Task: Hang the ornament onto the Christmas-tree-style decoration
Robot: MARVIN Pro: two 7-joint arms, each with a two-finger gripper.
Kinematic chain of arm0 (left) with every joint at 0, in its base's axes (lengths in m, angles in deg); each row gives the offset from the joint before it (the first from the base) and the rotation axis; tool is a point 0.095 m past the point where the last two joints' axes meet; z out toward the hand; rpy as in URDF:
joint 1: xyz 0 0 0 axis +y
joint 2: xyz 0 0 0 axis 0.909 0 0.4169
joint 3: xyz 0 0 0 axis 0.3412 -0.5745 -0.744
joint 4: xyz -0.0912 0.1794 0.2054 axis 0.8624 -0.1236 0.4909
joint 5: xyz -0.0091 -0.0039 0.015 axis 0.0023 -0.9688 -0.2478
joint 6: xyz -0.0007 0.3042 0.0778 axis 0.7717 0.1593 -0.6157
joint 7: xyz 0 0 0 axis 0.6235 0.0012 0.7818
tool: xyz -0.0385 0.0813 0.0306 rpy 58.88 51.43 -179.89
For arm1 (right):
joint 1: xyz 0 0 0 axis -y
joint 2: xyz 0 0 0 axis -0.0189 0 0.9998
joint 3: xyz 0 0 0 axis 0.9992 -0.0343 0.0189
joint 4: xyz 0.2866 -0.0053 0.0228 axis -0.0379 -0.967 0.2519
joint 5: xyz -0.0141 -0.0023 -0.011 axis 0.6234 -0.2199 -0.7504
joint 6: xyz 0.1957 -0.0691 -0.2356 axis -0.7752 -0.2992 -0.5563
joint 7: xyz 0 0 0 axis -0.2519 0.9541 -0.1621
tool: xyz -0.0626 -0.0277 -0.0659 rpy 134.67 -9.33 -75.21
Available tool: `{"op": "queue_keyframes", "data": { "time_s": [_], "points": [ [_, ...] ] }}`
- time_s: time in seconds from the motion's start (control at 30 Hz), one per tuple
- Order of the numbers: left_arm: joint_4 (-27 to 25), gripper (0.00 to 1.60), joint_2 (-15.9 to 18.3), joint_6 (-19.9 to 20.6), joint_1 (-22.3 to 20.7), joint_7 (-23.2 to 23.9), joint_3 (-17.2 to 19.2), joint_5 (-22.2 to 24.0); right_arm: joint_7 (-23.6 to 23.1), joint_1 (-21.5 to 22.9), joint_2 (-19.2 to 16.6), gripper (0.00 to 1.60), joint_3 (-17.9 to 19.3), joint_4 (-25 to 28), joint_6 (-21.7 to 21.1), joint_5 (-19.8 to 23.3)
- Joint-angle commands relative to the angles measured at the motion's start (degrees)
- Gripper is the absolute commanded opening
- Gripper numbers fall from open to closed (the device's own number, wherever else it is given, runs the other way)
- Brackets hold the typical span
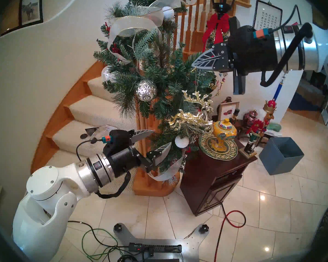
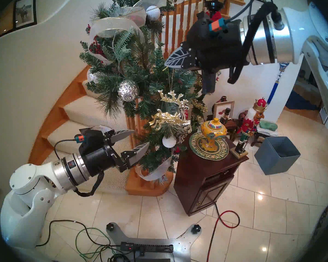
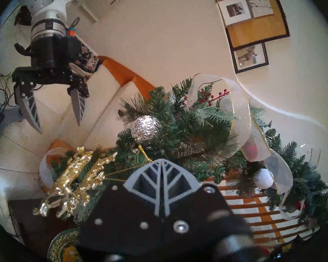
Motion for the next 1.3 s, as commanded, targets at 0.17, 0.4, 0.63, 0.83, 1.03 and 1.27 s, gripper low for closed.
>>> {"op": "queue_keyframes", "data": {
  "time_s": [0.17,0.4,0.63,0.83,1.03,1.27],
  "points": [
    [-0.32,1.60,-0.03,-0.10,-0.05,0.02,0.07,0.02,1.25,1.93,0.27,0.00,-1.84,-1.92,-0.76,-4.11],
    [-0.32,1.60,-0.03,-0.10,-0.05,0.02,0.07,0.02,1.81,1.29,0.00,0.00,-2.53,-3.25,-0.62,-5.20],
    [-0.32,1.60,-0.03,-0.10,-0.05,0.02,0.07,0.02,2.47,1.31,-0.13,0.00,-2.83,-3.99,-0.79,-6.68],
    [-0.32,1.60,-0.03,-0.10,-0.05,0.02,0.08,0.02,2.85,0.87,-0.06,0.00,-3.09,-4.49,-0.73,-7.24],
    [-0.32,1.60,-0.03,-0.10,-0.05,0.02,0.08,0.02,3.14,0.69,0.11,0.00,-3.70,-4.77,-0.75,-7.97],
    [-0.32,1.60,-0.03,-0.10,-0.05,0.02,0.08,0.02,3.41,0.86,0.26,0.00,-4.15,-5.04,-0.99,-8.67]
  ]
}}
